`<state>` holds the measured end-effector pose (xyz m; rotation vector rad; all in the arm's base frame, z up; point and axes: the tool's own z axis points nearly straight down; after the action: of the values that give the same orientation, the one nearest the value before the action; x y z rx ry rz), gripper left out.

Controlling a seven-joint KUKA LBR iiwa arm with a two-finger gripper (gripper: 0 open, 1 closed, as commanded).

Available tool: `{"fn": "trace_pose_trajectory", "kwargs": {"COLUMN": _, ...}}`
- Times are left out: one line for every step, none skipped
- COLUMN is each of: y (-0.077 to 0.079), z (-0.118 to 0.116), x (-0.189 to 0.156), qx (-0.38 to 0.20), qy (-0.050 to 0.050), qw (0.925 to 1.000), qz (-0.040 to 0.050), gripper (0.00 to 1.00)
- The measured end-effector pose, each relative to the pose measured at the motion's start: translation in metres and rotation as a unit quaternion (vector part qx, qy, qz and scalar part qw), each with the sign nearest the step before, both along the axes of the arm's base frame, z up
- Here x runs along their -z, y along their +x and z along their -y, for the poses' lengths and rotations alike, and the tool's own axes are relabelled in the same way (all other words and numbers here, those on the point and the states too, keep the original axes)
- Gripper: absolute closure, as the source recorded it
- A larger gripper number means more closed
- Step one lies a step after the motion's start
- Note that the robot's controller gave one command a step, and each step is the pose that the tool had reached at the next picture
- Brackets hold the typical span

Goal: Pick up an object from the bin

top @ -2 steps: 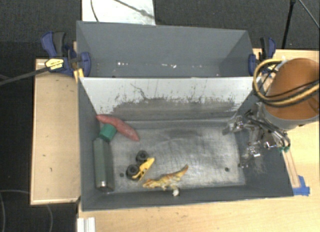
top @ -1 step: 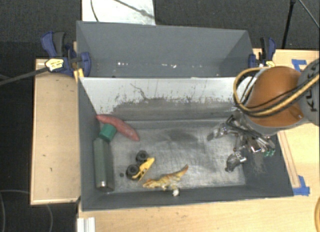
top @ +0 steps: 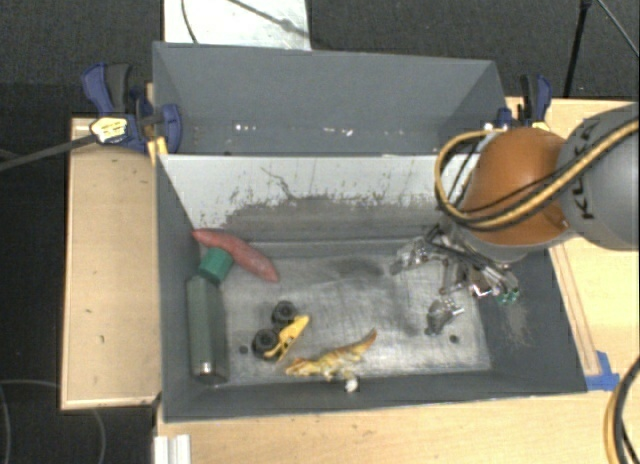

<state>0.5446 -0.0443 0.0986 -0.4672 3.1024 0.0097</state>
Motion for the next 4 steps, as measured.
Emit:
{"fn": "trace_pose_trajectory", "kwargs": {"y": -0.010, "z": 0.007, "x": -0.026, "qx": -0.036, "qy": -0.003, "qw": 0.9993, "qz": -0.0059, "gripper": 0.00}}
{"fn": "trace_pose_trajectory", "kwargs": {"y": -0.041, "z": -0.053, "x": -0.016, "qx": -0.142, "qy": -0.004, "qw": 0.9898, "qz": 0.0057, "gripper": 0.00}}
{"fn": "trace_pose_trajectory", "kwargs": {"y": -0.023, "z": -0.083, "x": 0.014, "qx": -0.125, "qy": -0.002, "qw": 0.9921, "qz": -0.0021, "gripper": 0.00}}
{"fn": "trace_pose_trajectory", "kwargs": {"y": -0.052, "z": -0.137, "x": 0.019, "qx": -0.242, "qy": -0.003, "qw": 0.9704, "qz": 0.0018, "gripper": 1.00}}
